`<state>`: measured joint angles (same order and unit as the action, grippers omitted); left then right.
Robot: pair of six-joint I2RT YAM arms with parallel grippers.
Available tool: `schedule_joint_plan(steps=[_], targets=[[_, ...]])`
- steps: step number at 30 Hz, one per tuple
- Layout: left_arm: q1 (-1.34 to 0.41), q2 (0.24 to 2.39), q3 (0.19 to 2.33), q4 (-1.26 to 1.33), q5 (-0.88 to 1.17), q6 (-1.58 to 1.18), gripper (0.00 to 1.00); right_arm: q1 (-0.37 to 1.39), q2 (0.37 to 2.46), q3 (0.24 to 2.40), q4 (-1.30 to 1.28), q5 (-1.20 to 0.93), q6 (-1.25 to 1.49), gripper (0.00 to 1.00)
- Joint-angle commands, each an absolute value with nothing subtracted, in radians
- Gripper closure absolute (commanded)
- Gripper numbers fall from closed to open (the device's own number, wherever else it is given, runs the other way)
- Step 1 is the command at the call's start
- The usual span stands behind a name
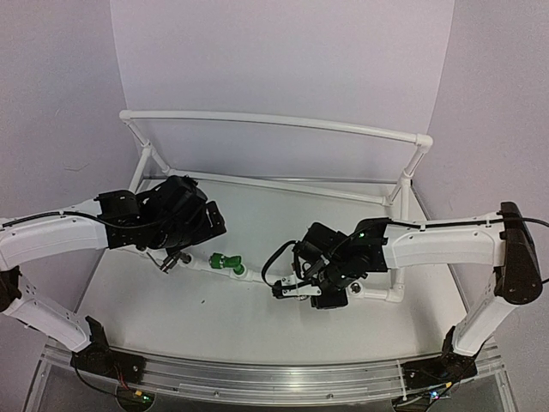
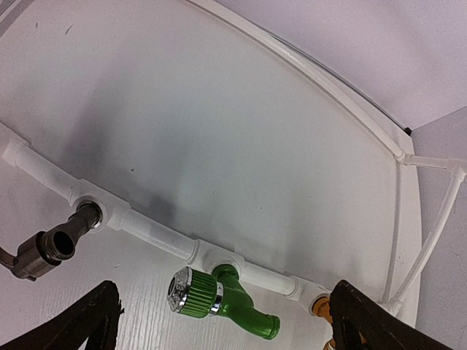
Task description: Install the water faucets
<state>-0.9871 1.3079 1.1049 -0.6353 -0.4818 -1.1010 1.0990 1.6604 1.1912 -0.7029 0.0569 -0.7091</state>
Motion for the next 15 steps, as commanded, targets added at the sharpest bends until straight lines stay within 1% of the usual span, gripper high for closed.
schedule_joint_plan(steps=[1, 5, 10, 15], targets=[[-0.98, 1.271, 1.102, -0.614, -0.493, -1.108, 0.0, 1.111, 1.652, 1.156, -0.689, -0.007, -0.704, 0.67], [-0.981, 1.278, 1.103, -0.612, -0.49, -1.106, 0.0, 1.111, 1.645, 1.139, -0.643, 0.028, -0.699, 0.82], [-0.98, 1.28, 1.107, -0.612, -0.489, -1.103, 0.0, 1.111, 1.657, 1.146, -0.59, 0.083, -0.677, 0.93], [-0.98, 1.27, 1.098, -0.613, -0.492, -1.107, 0.0, 1.111, 1.665, 1.138, -0.56, 0.114, -0.676, 0.93]])
